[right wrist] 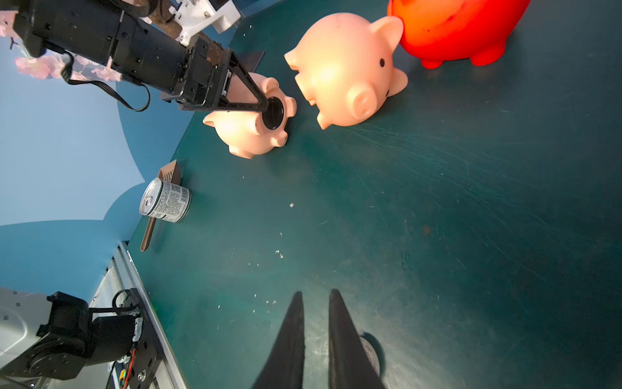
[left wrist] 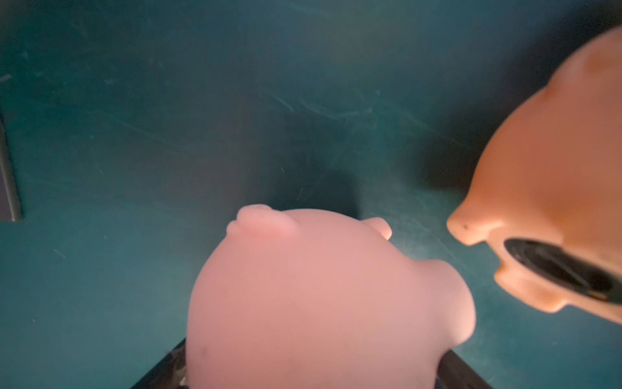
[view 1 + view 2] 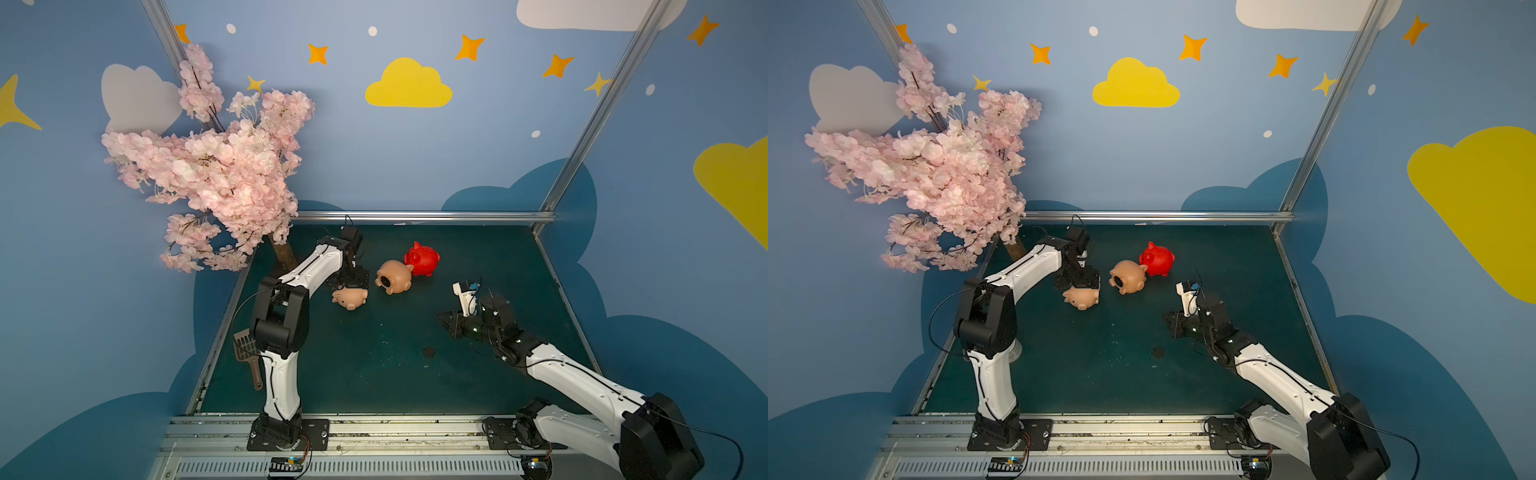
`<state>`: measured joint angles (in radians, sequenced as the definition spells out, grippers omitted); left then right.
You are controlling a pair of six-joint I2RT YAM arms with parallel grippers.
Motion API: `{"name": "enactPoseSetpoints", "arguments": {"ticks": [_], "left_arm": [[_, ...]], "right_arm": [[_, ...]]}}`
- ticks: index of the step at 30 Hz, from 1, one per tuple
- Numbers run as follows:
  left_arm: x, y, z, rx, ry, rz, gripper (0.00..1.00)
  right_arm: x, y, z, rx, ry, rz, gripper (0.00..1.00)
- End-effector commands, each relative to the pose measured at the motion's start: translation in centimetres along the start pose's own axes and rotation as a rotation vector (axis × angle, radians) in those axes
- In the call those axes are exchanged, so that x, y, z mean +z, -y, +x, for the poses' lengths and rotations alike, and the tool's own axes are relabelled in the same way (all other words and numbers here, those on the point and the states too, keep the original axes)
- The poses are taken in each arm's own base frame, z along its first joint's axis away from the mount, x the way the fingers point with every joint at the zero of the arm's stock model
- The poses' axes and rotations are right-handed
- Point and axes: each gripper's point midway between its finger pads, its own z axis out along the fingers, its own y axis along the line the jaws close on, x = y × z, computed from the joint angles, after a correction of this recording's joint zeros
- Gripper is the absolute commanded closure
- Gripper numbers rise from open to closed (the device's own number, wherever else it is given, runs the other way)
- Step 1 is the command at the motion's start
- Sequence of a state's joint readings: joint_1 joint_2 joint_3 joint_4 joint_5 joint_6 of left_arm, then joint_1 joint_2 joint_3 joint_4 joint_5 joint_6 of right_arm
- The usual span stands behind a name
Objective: Close piggy banks
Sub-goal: Move the piggy bank to the center of the board.
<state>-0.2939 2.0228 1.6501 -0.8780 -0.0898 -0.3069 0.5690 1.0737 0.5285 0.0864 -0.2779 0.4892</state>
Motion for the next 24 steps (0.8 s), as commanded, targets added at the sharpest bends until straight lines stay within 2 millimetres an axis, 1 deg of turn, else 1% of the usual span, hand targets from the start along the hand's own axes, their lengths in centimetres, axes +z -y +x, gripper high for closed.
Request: {"name": "enactPoseSetpoints", "arguments": {"ticks": [1, 8, 11, 15, 17, 19, 24], "left_arm": [[1.5, -0.5, -1.8, -0.008, 0.030, -0.020, 0.17], [1.3, -0.6, -4.5, -0.003, 0.063, -0.023, 0.15], [1.2, -0.7, -5.3, 0.003, 0.066, -0.028, 0.14], [0.6, -0.4, -5.9, 0.024, 0.076, -0.019, 0.06], [0.0, -0.3, -6.0, 0.036, 0.077, -0.018, 0.01], [-0.9, -0.2, -6.1, 0.045, 0.082, -0.017, 0.01], [-4.3, 0.3, -6.6, 0.069, 0.135, 0.002, 0.01]], "right_arm": [[-0.5, 0.9, 0.3, 0.020, 0.002, 0.041, 0.84], [-1.1, 1.3, 0.0, 0.028, 0.014, 0.052, 0.84], [-1.3, 1.4, 0.0, 0.033, 0.014, 0.056, 0.84], [-1.5, 1.7, -0.1, 0.038, 0.016, 0.063, 0.84], [-1.6, 1.8, 0.0, 0.037, 0.015, 0.064, 0.84], [-1.7, 2.0, 0.0, 0.038, 0.016, 0.072, 0.84], [-2.1, 2.3, -0.2, 0.044, 0.015, 0.092, 0.84]]}}
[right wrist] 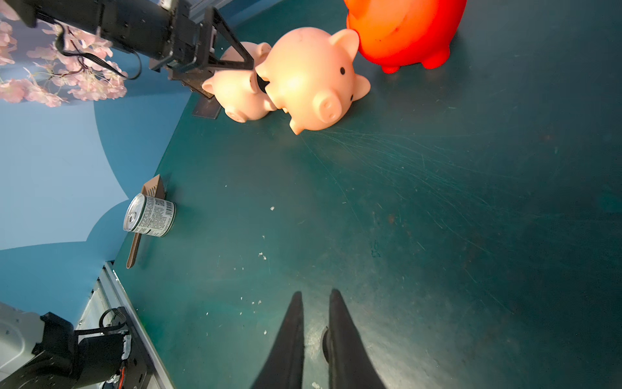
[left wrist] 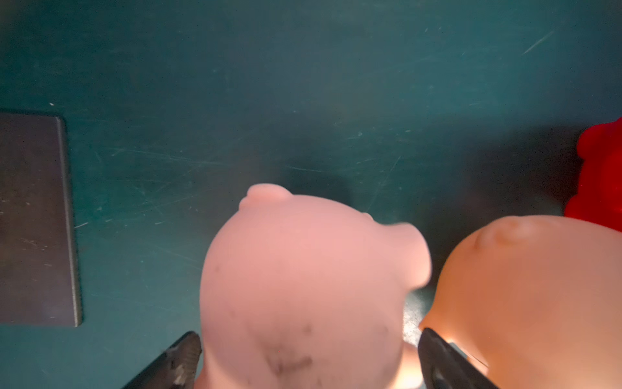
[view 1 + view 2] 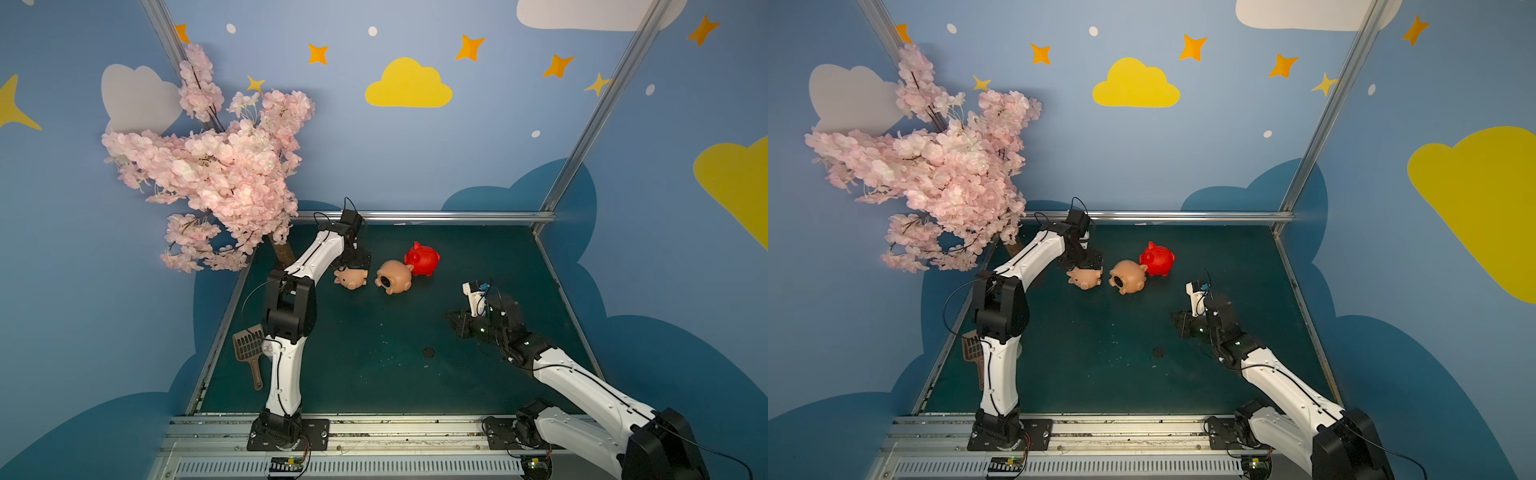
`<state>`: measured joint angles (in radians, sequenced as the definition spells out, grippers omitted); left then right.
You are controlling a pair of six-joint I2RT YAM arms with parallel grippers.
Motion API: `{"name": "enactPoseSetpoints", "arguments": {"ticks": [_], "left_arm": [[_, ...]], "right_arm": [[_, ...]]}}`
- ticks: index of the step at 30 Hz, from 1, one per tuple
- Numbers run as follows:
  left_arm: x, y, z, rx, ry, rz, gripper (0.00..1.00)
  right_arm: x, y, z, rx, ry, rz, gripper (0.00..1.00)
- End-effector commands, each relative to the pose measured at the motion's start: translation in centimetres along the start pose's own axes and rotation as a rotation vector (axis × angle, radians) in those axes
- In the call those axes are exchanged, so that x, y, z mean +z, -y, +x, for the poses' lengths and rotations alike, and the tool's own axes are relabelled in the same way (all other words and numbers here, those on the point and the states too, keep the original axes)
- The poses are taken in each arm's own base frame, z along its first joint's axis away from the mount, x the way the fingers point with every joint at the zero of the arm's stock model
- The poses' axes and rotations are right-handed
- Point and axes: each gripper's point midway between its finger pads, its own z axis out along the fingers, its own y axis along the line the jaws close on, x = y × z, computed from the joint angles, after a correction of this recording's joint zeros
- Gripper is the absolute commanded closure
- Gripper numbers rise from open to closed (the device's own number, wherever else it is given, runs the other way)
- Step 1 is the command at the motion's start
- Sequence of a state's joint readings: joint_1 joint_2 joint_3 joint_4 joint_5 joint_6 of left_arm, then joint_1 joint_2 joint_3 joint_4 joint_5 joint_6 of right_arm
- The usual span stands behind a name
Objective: Close piggy banks
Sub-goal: Move the piggy bank to the center of the board.
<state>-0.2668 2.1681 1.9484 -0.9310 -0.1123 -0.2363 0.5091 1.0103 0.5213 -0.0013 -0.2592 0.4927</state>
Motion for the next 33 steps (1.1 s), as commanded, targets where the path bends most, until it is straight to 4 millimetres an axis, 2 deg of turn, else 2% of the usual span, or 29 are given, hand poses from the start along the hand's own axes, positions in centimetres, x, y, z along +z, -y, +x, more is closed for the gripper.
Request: {"name": "enactPoseSetpoints", "arguments": {"ticks": [1, 7, 13, 16, 20, 25, 33], "left_arm": [[-3.8, 0.1, -0.5, 0.032, 0.041, 0.006, 0.01], [-7.7, 1.6, -1.5, 0.107, 0.126, 0.055, 0.01], [-11.4, 6.1, -3.4, 0.271, 0.285, 0.168, 0.01], [-12.5, 8.3, -4.6, 0.346, 0.373, 0.240, 0.01], [-12.6, 10.5, -5.8, 0.437, 0.430, 0.317, 0.01], [-11.6, 13.1, -6.6, 0.529, 0.461, 0.427, 0.01], [-10.2, 16.4, -6.8, 0.651, 0.531, 0.648, 0.01]], "right_arm": [[-0.7, 0.4, -0.1, 0.002, 0.002, 0.023, 0.84], [-2.0, 0.4, -1.3, -0.037, 0.047, 0.038, 0.84], [-3.9, 1.1, -2.4, -0.057, 0.068, 0.088, 0.80], [-4.5, 1.6, -2.9, -0.059, 0.084, 0.107, 0.79], [-4.9, 2.2, -3.7, -0.061, 0.104, 0.128, 0.77], [-5.3, 3.3, -4.7, -0.064, 0.110, 0.159, 0.75], [-6.2, 4.8, -6.2, -0.021, 0.144, 0.198, 0.75]]}}
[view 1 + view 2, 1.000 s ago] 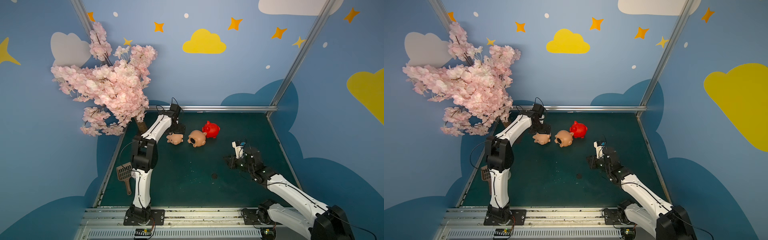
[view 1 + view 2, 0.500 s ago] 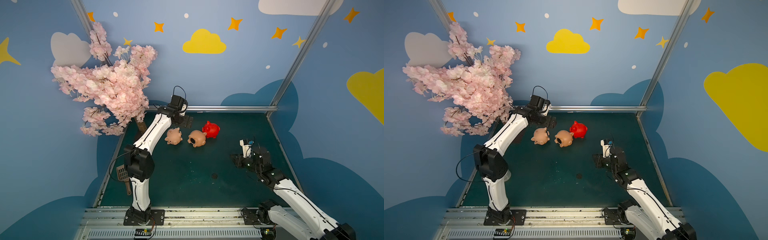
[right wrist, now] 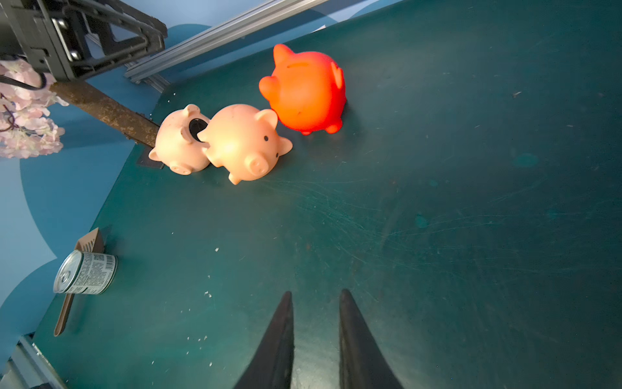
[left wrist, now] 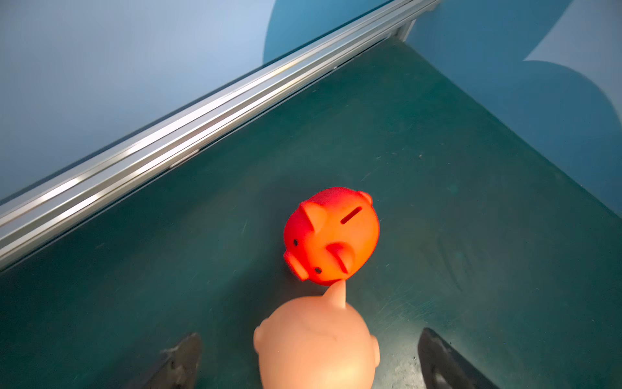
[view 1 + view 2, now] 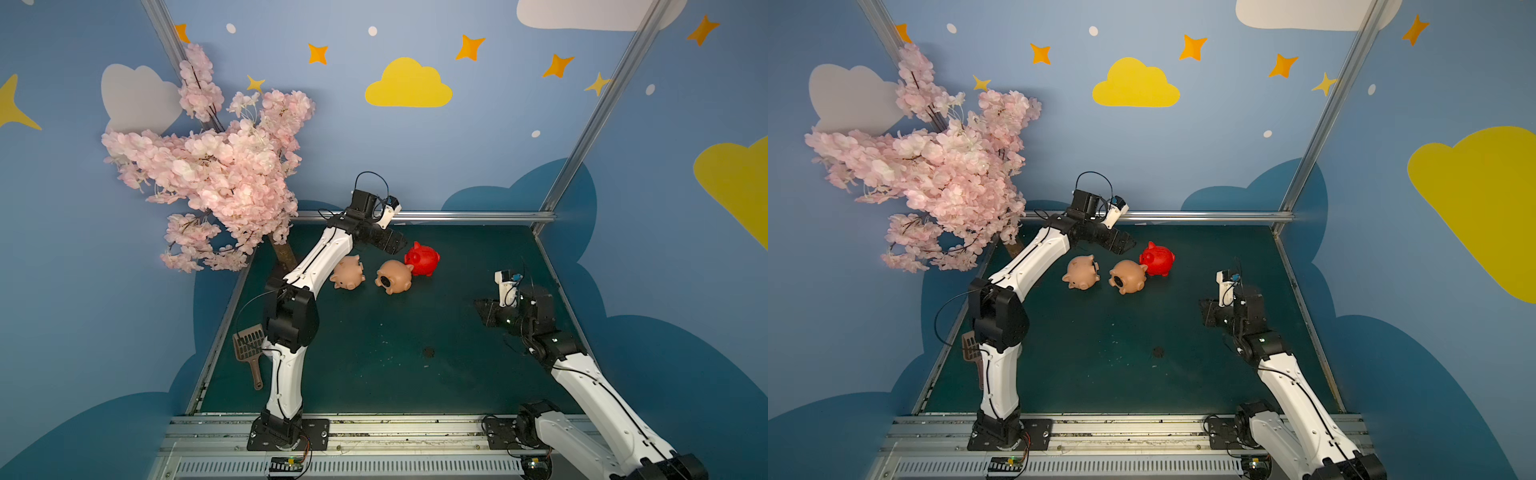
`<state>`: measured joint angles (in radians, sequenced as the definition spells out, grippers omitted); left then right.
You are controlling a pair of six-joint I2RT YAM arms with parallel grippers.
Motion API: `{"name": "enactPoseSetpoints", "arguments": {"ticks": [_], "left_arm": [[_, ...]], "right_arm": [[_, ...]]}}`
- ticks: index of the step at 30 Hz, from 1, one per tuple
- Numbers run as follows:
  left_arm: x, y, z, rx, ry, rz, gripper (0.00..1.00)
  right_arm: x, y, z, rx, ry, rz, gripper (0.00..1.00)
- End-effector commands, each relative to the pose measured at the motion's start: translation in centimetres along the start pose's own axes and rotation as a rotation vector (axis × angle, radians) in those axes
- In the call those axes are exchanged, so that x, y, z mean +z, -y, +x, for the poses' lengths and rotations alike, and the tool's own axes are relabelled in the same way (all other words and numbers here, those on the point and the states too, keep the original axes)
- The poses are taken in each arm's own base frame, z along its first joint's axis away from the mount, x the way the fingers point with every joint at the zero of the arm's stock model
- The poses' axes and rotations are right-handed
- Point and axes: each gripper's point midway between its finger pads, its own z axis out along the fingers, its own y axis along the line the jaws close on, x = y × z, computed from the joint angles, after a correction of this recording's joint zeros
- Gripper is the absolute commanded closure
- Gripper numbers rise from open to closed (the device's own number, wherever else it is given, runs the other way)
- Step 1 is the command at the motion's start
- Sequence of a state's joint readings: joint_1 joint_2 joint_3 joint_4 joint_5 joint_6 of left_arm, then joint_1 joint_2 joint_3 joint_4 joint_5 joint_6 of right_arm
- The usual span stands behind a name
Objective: Close piggy banks
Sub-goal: Move the piggy bank to the center of the board.
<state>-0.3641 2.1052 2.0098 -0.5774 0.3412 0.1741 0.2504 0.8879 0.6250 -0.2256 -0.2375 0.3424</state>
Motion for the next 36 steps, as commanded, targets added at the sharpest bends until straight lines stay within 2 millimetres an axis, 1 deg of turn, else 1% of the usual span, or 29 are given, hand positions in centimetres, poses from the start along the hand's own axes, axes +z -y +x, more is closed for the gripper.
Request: {"name": "enactPoseSetpoints", "arguments": {"ticks": [1, 3, 6, 7, 10, 13, 16, 19, 24, 31, 36], "left_arm": [[0.6, 1.6, -1.8, 0.093, 0.115, 0.156, 0.01], [0.9, 2.1, -1.9, 0.140, 0.160, 0.233, 0.02], [1.5, 1.6, -1.9, 0.177, 0.215, 0.265, 0.02], [1.7, 1.6, -2.0, 0.188, 0.223, 0.272, 0.02], [2.9, 1.0, -1.8, 0.202, 0.230, 0.277, 0.02], [3.8, 1.3, -1.6, 0.229, 0.218, 0.321, 0.02], [4.5, 1.4, -1.4, 0.249, 0.223, 0.351, 0.02], [4.9, 2.0, -1.1, 0.298, 0.223, 0.385, 0.01], [6.6, 2.7, -0.2, 0.394, 0.174, 0.402, 0.01], [9.2, 3.0, 0.6, 0.436, 0.127, 0.417, 0.01], [10.6, 3.0, 1.2, 0.459, 0.113, 0.414, 0.01]], "right_arm": [[-0.6, 0.0, -1.2, -0.002, 0.016, 0.001, 0.74], [-0.8, 0.6, -1.3, 0.005, 0.027, 0.022, 0.73], [-1.0, 1.4, -1.2, 0.030, 0.041, 0.052, 0.71], [-1.1, 1.5, -1.2, 0.038, 0.044, 0.055, 0.69], [-1.3, 1.9, -1.0, 0.058, 0.053, 0.063, 0.59], [-1.3, 2.3, -0.9, 0.069, 0.067, 0.075, 0.54], [-1.3, 2.5, -1.1, 0.072, 0.074, 0.081, 0.53], [-1.3, 2.5, -1.4, 0.072, 0.073, 0.080, 0.53], [-1.1, 2.6, -1.8, 0.065, 0.071, 0.082, 0.52], [-0.6, 2.4, -2.1, 0.069, 0.058, 0.060, 0.52], [-0.6, 2.3, -2.0, 0.072, 0.054, 0.056, 0.52]]}}
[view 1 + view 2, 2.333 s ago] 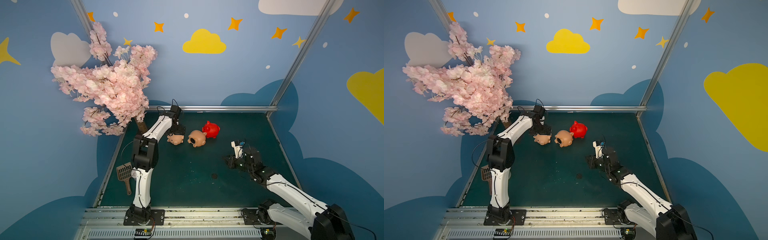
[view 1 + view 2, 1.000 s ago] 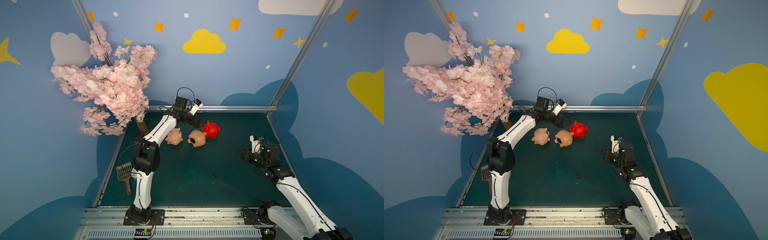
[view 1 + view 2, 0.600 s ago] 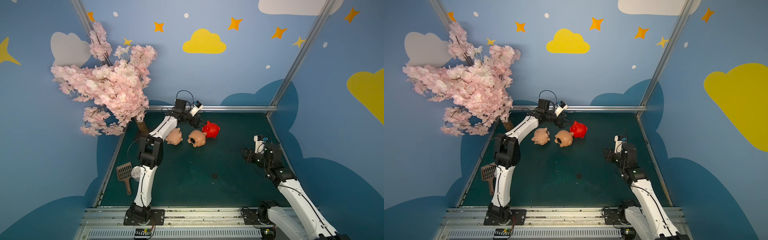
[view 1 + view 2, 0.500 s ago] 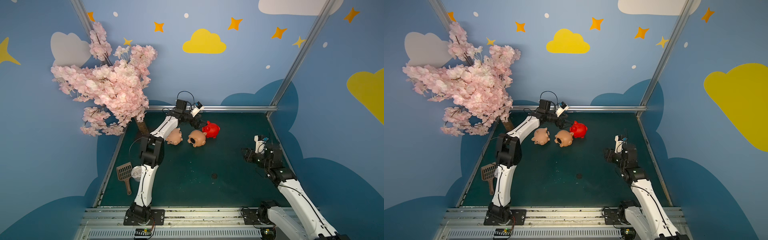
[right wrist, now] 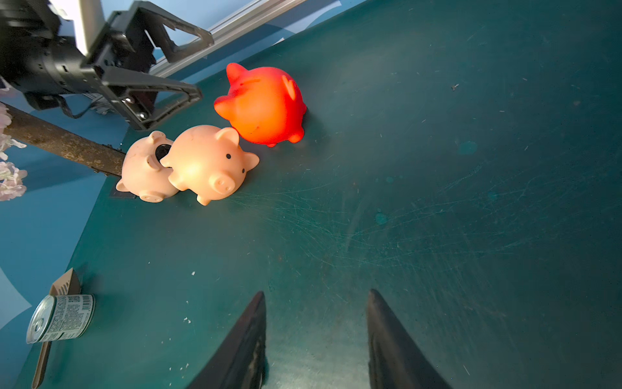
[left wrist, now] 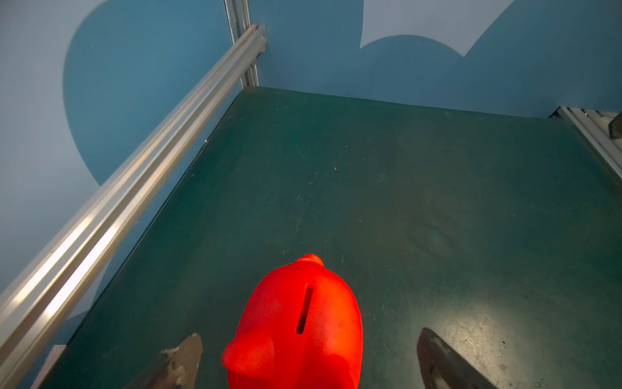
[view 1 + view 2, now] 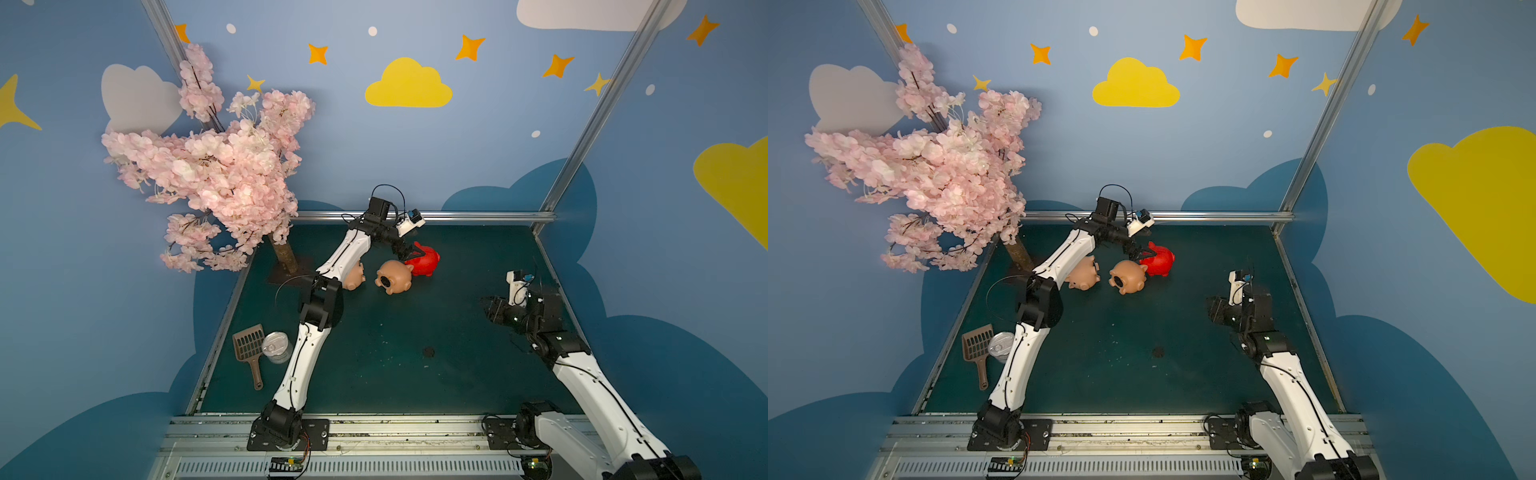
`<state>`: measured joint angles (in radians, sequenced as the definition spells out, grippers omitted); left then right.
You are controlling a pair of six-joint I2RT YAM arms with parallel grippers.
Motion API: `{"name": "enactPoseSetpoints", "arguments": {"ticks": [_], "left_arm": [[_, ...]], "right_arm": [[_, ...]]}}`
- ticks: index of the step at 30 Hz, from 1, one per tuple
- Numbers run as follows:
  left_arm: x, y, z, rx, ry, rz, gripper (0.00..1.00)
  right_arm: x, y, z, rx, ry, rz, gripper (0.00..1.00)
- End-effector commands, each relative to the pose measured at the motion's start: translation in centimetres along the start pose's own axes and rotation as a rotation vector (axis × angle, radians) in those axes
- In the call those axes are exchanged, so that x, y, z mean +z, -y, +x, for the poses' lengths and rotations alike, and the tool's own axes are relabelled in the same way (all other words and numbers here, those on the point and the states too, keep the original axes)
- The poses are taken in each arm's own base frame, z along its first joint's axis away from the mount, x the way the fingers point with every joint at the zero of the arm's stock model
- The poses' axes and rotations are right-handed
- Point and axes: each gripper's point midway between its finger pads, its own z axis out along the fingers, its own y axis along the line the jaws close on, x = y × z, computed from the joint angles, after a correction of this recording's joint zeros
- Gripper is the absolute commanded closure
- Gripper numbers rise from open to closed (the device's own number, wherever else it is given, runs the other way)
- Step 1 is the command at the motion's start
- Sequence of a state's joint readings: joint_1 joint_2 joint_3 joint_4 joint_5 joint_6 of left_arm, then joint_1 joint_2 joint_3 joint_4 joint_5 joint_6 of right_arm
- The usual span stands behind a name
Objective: Close piggy banks
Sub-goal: Move the piggy bank to the center of the board.
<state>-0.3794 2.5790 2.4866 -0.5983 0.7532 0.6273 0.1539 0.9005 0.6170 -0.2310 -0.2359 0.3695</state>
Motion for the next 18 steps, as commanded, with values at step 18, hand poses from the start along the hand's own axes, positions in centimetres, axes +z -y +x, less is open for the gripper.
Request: {"name": "enactPoseSetpoints", "arguments": {"ticks": [18], "left_arm": [[1.4, -1.2, 2.1, -0.007, -0.068, -0.059, 0.01]], "right_arm": [[-0.3, -0.8, -0.8, 0.022, 0.026, -0.043, 0.51]]}}
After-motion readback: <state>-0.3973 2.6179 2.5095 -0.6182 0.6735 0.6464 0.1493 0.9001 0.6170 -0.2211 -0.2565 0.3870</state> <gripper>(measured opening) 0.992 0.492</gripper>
